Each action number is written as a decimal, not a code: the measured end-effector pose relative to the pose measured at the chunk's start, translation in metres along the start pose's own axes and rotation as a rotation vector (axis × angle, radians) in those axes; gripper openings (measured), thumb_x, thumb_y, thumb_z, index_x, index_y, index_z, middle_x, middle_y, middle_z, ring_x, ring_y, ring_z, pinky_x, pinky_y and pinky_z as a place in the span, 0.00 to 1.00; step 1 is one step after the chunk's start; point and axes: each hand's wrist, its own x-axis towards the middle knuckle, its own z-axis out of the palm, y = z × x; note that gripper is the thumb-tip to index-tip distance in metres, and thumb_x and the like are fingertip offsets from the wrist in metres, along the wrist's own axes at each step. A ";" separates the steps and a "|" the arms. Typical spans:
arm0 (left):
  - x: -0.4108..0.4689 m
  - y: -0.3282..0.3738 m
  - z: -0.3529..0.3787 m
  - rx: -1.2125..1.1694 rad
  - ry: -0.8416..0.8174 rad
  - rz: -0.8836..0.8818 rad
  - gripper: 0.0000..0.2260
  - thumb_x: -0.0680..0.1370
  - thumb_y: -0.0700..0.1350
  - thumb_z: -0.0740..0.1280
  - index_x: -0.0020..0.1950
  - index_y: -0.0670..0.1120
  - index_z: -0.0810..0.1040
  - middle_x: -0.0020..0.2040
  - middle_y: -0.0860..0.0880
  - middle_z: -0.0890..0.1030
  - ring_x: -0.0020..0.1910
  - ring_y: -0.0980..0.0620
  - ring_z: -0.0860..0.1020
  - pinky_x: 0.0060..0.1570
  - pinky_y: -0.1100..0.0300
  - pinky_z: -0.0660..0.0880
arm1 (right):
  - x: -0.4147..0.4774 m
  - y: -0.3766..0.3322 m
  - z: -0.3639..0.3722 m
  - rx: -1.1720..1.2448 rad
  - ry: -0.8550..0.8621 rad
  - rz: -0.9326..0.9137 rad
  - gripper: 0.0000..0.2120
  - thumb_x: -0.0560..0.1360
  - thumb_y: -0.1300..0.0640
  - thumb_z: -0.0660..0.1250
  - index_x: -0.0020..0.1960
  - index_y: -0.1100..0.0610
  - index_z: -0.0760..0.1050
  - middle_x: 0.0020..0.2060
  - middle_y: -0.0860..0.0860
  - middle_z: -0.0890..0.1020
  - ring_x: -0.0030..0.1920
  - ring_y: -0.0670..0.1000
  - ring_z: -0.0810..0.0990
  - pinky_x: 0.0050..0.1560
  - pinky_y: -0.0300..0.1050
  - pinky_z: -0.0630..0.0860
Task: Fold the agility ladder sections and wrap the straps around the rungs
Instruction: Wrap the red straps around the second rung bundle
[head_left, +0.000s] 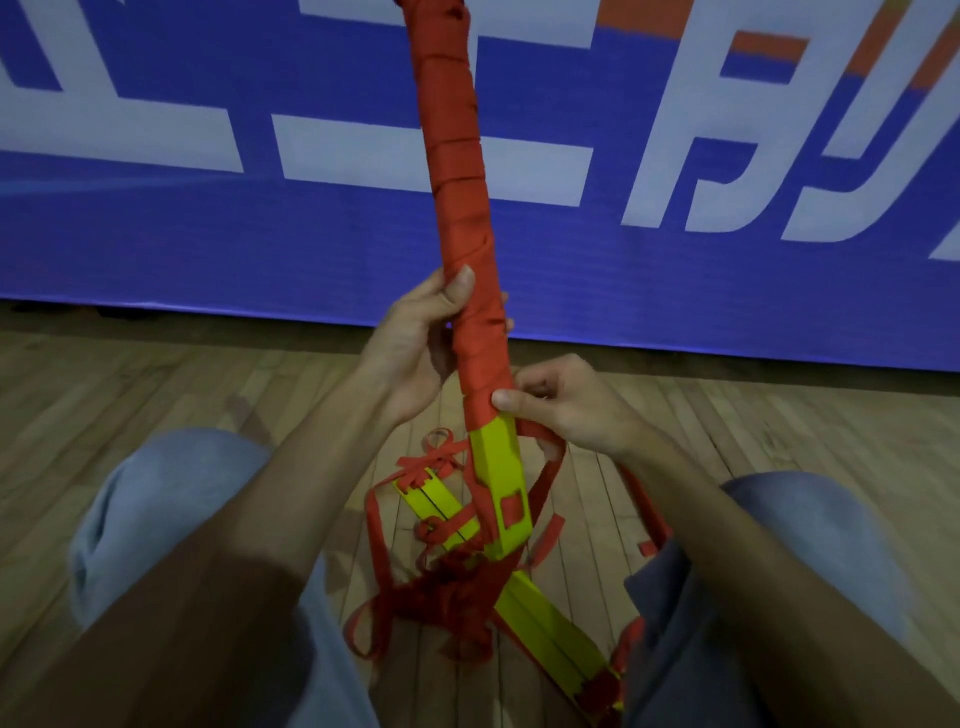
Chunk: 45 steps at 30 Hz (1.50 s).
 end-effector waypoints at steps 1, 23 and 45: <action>0.000 0.001 -0.001 0.039 0.023 0.026 0.19 0.70 0.51 0.67 0.59 0.48 0.77 0.46 0.47 0.84 0.42 0.49 0.83 0.47 0.57 0.80 | 0.001 0.003 0.001 -0.086 0.055 0.013 0.12 0.76 0.52 0.70 0.40 0.61 0.82 0.30 0.48 0.84 0.23 0.46 0.78 0.25 0.32 0.71; 0.009 -0.003 -0.008 0.236 0.443 0.126 0.19 0.75 0.44 0.72 0.65 0.45 0.75 0.37 0.50 0.81 0.28 0.60 0.77 0.37 0.61 0.78 | 0.001 0.001 0.024 -0.068 0.131 0.006 0.02 0.72 0.64 0.71 0.43 0.63 0.81 0.36 0.56 0.84 0.35 0.48 0.83 0.36 0.43 0.80; 0.002 0.005 -0.003 0.114 -0.001 0.063 0.15 0.72 0.50 0.66 0.56 0.45 0.76 0.49 0.45 0.84 0.45 0.46 0.84 0.46 0.52 0.80 | 0.002 -0.001 0.007 -0.116 -0.006 0.033 0.18 0.73 0.48 0.66 0.39 0.65 0.78 0.28 0.51 0.80 0.30 0.47 0.78 0.35 0.47 0.73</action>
